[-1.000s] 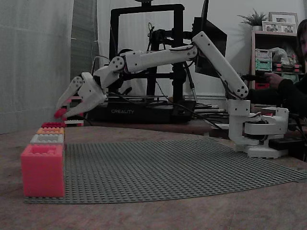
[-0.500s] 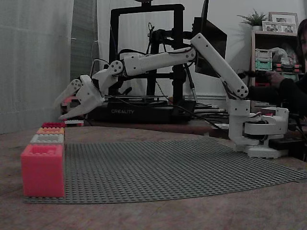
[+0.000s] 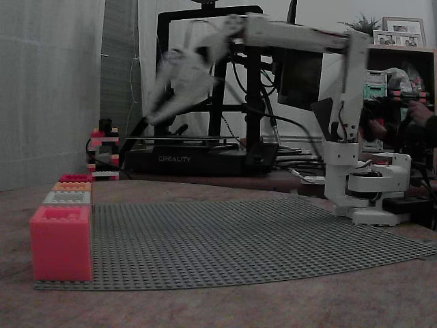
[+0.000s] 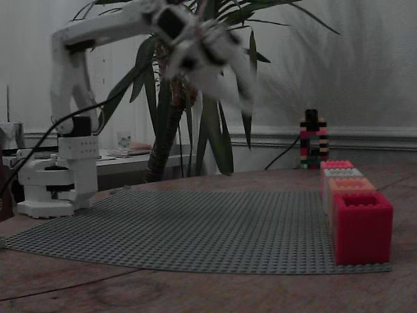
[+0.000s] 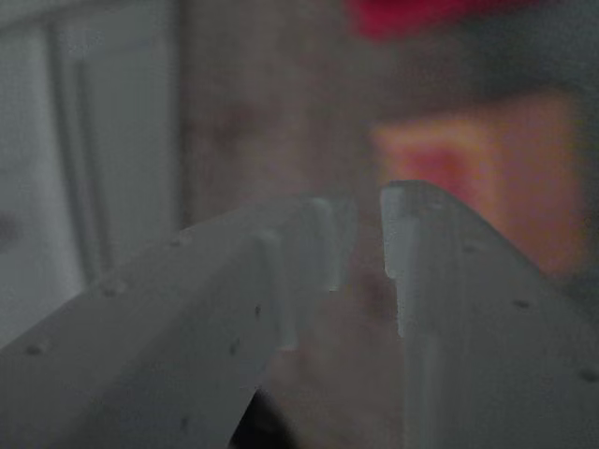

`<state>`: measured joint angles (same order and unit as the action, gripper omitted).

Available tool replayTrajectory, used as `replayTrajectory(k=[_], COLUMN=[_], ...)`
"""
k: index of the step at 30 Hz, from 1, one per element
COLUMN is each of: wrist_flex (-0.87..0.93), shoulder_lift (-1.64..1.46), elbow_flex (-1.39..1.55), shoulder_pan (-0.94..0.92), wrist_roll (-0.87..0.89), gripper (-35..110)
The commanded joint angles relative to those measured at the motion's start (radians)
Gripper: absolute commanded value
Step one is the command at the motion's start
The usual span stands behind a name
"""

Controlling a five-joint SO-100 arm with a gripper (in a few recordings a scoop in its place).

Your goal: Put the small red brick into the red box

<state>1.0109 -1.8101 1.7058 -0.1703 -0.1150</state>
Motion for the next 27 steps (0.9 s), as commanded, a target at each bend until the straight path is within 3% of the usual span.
replayTrajectory(k=[1, 5, 11, 19, 27], wrist_flex=[0.066, 0.130, 0.314, 0.397, 0.397], shoulder_lift=[-0.453, -0.775, -1.173, -1.410, -1.411], elbow_flex=[0.446, 0.767, 0.986, 1.092, 1.135], shoulder_pan=[0.015, 0.025, 0.057, 0.101, 0.155], wrist_roll=[-0.026, -0.029, 0.014, 0.031, 0.060], gripper=[0, 0, 0, 0, 1])
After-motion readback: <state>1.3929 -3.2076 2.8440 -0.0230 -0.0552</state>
